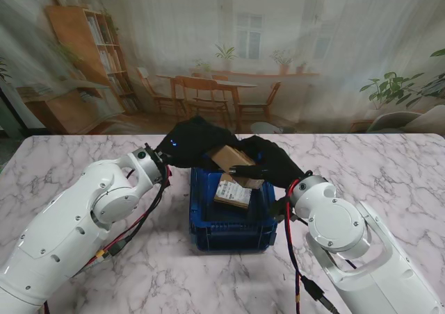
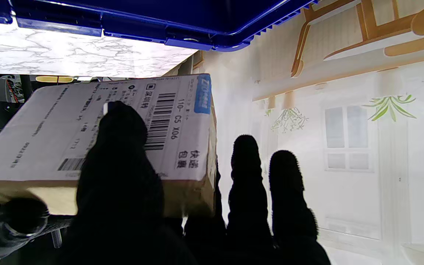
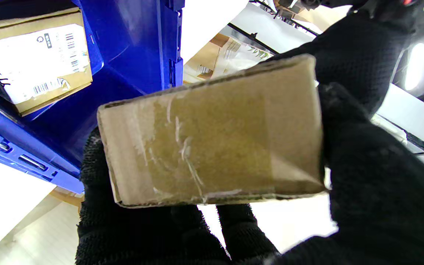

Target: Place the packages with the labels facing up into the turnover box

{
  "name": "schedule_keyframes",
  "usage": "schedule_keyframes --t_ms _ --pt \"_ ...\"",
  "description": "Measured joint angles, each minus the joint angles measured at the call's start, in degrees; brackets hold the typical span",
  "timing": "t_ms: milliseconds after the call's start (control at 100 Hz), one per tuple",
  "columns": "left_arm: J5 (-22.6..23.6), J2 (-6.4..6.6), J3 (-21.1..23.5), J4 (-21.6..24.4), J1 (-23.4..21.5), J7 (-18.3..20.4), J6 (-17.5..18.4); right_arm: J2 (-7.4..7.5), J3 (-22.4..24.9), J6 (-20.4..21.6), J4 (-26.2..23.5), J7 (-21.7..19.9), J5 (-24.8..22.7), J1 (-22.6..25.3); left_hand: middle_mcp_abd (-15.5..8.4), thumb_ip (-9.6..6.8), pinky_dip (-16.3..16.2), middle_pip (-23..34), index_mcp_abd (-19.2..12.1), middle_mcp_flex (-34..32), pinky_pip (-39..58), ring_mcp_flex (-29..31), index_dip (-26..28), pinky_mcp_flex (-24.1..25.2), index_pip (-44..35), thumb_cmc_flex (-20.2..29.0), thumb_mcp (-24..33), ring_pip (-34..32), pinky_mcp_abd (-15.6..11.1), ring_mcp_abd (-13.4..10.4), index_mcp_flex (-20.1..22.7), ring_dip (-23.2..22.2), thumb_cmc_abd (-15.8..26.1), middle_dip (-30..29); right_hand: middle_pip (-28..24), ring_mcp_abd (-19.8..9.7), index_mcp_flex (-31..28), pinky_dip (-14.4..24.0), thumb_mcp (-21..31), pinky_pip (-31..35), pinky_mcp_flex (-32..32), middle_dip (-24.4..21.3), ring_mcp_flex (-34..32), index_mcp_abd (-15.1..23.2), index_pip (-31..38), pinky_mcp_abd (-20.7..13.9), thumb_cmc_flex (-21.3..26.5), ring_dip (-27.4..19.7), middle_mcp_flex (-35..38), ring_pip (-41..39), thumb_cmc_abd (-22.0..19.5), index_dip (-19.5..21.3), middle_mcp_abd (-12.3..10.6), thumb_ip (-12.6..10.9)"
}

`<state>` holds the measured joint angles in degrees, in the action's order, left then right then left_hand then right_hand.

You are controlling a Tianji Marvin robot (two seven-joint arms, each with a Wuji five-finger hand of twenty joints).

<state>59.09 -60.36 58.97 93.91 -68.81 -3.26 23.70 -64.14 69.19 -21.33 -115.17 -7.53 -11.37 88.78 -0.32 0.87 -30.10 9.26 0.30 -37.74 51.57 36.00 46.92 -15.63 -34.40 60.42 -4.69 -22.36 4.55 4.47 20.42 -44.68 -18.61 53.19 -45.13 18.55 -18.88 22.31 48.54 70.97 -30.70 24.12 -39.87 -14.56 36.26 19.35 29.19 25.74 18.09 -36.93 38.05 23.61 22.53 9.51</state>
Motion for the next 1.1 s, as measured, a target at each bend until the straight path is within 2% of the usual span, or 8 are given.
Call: schedule_keyframes --t_ms 210,320,390,480,650,790,950,1100 --pt "-0.39 -0.24 -0.47 -0.44 0.74 0.45 -0.02 -0.09 0.37 -0.03 0.08 0.01 0.84 0.38 0.8 0.0 -0.69 -1.66 0.2 -3.4 1.97 3.07 -0.12 -2.25 -0.19 0.41 -0.04 -1.85 0.0 0.02 2.64 -1.01 -1.7 0.22 2.02 0.01 -0.1 1.2 -0.25 2.55 5.1 -0.68 3.18 -0.01 -2.12 0.08 -1.36 0.18 -0.77 -0.04 -3.39 -0.61 0.16 -0.14" --pt "-2.15 -0.39 -0.47 -0.45 0.74 1.23 -0.54 -0.35 0.73 0.05 -0.14 0.66 1.62 1.01 1.41 0.01 -1.12 -1.87 0.73 -4.43 2.02 3.79 -1.19 -3.38 -0.38 0.54 -0.04 -2.18 0.0 0.15 3.38 -1.3 -1.79 0.22 3.46 -2.17 -0.73 2.7 -1.53 2.99 10.38 -0.69 5.74 0.77 -4.25 0.02 -3.96 0.25 -0.91 -0.09 -7.49 -0.72 -0.51 -1.02" --pt "-4.59 -0.52 -0.47 -0.45 0.76 2.74 -1.17 -0.66 0.9 0.24 -0.16 2.09 2.45 1.53 1.94 0.01 -1.13 -1.87 1.59 -5.21 2.02 3.88 -1.35 -3.59 -0.67 0.63 -0.04 -2.31 0.02 0.25 3.52 -1.32 -1.79 0.22 3.96 -3.54 -0.13 3.09 -5.29 0.89 14.46 -0.8 7.38 2.22 -5.71 0.02 -4.51 0.18 -1.3 0.51 -11.02 -0.73 -2.06 -1.66" --pt "-6.83 -0.7 -0.47 -0.44 0.91 4.99 -2.45 -1.29 0.97 0.37 -0.16 5.05 3.16 2.23 3.07 0.01 -1.13 -1.73 3.17 -6.69 2.68 4.65 -1.74 -4.14 -0.83 0.64 -0.04 -2.55 0.07 0.83 4.57 -1.48 -1.79 0.22 4.49 -3.64 0.97 3.5 -9.03 -3.05 18.32 -1.37 10.19 2.96 -7.09 0.02 -3.55 -1.18 -1.23 4.54 -15.27 -0.73 -6.77 -2.81" --pt "-10.4 -0.77 -1.01 -0.79 2.01 7.85 -4.34 -1.85 1.93 2.21 -0.07 5.97 -1.03 3.41 3.77 0.02 -1.14 -1.62 3.85 -7.74 2.73 4.73 -1.84 -4.51 -1.02 0.64 -0.04 -2.86 0.27 0.9 5.03 -1.71 -1.79 0.22 10.56 -3.97 8.34 3.5 -15.84 -11.47 22.49 -5.53 14.29 4.8 -10.16 0.85 -5.52 -4.81 -6.27 14.17 -18.34 -0.37 -7.73 -3.12" --pt "-12.28 -0.78 -1.45 -1.6 3.58 11.13 -5.22 -1.62 3.84 8.35 0.18 5.97 -6.22 5.38 4.21 0.02 -1.14 -1.54 4.23 -7.97 2.74 5.29 -2.01 -4.56 -1.03 0.64 -0.04 -2.89 0.63 0.94 5.37 -2.05 -1.79 0.22 17.62 -4.3 11.56 3.5 -17.2 -17.41 23.98 -9.97 15.89 5.04 -14.44 1.59 -7.05 -7.64 -7.02 19.77 -17.72 -0.37 -9.21 -3.14" --pt "-14.6 -0.66 -0.73 -1.41 3.91 14.51 -5.6 -1.4 6.41 21.82 2.33 10.37 -13.53 8.36 4.22 0.02 -1.14 -1.52 4.29 -8.0 2.74 5.32 -2.09 -4.61 -1.03 0.65 -0.04 -2.9 0.69 1.45 5.39 -2.07 -1.79 0.23 22.18 -5.92 11.58 3.5 -15.63 -21.33 24.59 -11.63 16.46 6.5 -17.32 2.01 -9.97 -9.59 -7.02 24.16 -9.49 -0.7 -11.16 -3.42" --pt "-18.01 -0.43 0.75 0.04 3.09 16.29 -5.84 -1.11 7.9 24.14 3.87 12.33 -16.29 9.86 4.32 0.02 -1.14 -1.5 4.4 -8.01 2.74 5.32 -2.73 -4.62 -1.03 0.65 -0.04 -2.89 0.77 1.68 5.43 -2.07 -1.79 0.23 20.66 -6.41 11.45 3.13 -15.35 -23.06 23.98 -10.78 15.57 6.51 -17.92 2.01 -8.73 -10.07 -7.02 25.62 -4.72 -0.7 -11.67 -3.41"
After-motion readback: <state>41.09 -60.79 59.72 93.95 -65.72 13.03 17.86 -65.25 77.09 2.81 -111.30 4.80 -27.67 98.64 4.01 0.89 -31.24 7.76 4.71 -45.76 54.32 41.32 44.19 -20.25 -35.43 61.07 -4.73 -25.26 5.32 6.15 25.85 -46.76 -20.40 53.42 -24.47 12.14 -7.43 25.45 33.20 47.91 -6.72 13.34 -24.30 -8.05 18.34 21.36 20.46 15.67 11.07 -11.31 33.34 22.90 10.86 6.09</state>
